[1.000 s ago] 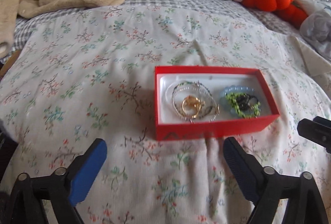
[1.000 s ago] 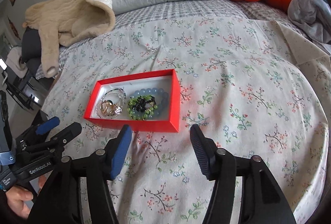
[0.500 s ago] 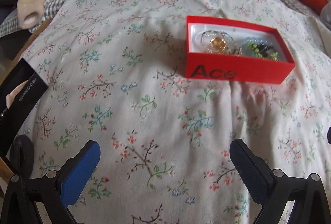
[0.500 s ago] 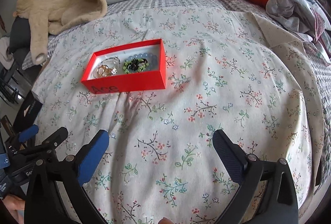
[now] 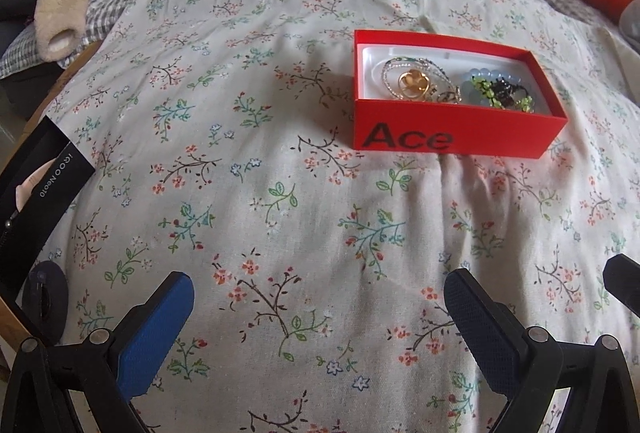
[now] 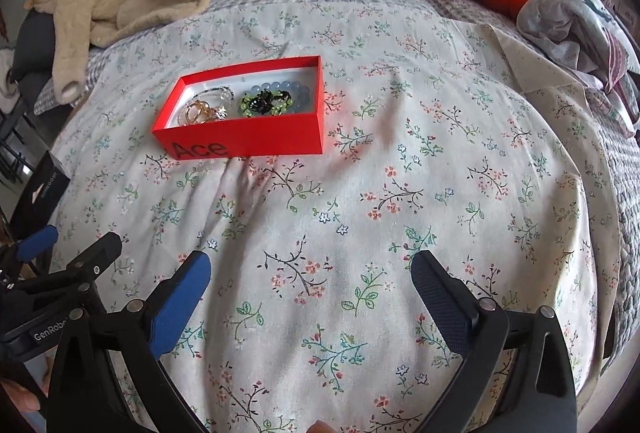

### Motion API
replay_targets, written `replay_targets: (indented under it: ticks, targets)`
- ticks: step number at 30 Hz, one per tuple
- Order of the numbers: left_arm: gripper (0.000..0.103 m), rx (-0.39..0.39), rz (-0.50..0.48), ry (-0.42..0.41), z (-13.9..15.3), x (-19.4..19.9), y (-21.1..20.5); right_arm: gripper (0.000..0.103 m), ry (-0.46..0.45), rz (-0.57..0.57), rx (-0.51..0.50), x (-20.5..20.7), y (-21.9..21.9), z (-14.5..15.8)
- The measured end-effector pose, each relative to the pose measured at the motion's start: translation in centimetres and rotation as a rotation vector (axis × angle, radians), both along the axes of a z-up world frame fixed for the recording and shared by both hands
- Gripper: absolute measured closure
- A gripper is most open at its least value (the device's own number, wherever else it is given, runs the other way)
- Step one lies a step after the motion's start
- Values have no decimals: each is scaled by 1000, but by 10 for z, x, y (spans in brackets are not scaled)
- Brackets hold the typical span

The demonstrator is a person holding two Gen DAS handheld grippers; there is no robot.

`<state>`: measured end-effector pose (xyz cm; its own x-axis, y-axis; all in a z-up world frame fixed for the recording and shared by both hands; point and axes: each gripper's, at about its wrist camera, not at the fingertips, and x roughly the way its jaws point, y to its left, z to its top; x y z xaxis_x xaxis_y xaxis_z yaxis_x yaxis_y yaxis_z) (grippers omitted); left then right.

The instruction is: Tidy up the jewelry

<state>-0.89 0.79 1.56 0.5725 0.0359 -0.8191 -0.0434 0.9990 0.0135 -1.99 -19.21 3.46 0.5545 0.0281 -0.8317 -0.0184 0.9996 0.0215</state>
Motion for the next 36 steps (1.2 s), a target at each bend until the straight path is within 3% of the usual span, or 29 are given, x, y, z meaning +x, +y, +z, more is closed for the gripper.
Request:
replay_targets:
  ticks: [36]
  targets:
    - [0,25,-27,6,-3,-2,-8,2,17,-11,0,2,2,-4]
